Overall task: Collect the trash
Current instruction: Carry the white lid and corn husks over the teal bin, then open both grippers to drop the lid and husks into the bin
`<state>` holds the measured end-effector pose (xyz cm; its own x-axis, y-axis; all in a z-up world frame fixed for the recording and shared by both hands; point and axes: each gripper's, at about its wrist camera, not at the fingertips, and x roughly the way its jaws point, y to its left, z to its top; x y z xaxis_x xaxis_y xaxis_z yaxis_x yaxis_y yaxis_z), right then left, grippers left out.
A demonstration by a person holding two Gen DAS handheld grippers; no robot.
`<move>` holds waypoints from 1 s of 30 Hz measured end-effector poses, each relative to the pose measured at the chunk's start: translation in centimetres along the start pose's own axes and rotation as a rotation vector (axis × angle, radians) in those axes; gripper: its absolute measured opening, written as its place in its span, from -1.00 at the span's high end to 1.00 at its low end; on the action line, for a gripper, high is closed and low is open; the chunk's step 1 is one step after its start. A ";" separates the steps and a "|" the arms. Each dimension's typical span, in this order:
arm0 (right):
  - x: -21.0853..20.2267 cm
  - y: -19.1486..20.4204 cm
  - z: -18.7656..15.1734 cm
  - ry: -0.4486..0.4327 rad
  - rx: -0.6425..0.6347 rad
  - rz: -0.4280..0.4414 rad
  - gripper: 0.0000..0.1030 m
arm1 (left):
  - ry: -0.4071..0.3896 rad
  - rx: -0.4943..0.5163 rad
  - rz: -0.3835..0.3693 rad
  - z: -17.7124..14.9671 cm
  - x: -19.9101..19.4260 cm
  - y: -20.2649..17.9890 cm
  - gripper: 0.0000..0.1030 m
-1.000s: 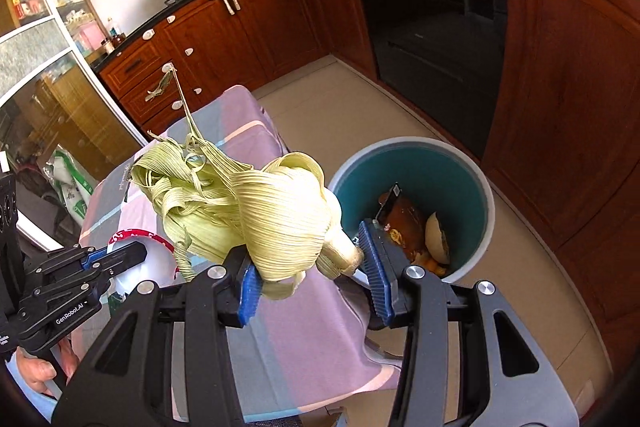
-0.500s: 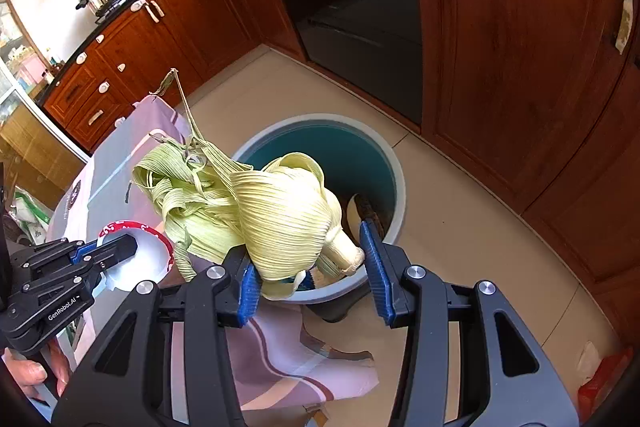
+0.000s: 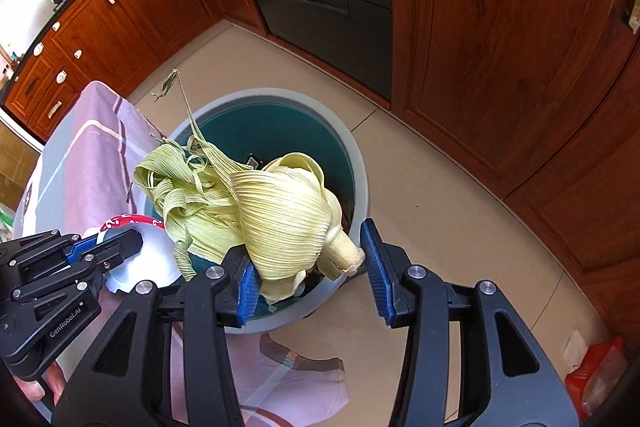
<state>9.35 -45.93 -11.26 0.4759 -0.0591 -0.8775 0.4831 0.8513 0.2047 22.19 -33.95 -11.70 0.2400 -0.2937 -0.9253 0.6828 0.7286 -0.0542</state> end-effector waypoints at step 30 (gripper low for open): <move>-2.1 1.3 0.5 0.001 0.018 0.021 -0.68 | -0.025 -0.030 0.032 -0.1 -2.5 0.6 -0.63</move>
<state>9.29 -44.95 -8.93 0.4851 -0.0412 -0.8735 0.4861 0.8430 0.2302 21.93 -32.78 -9.45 0.2784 -0.2849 -0.9172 0.6539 0.7557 -0.0363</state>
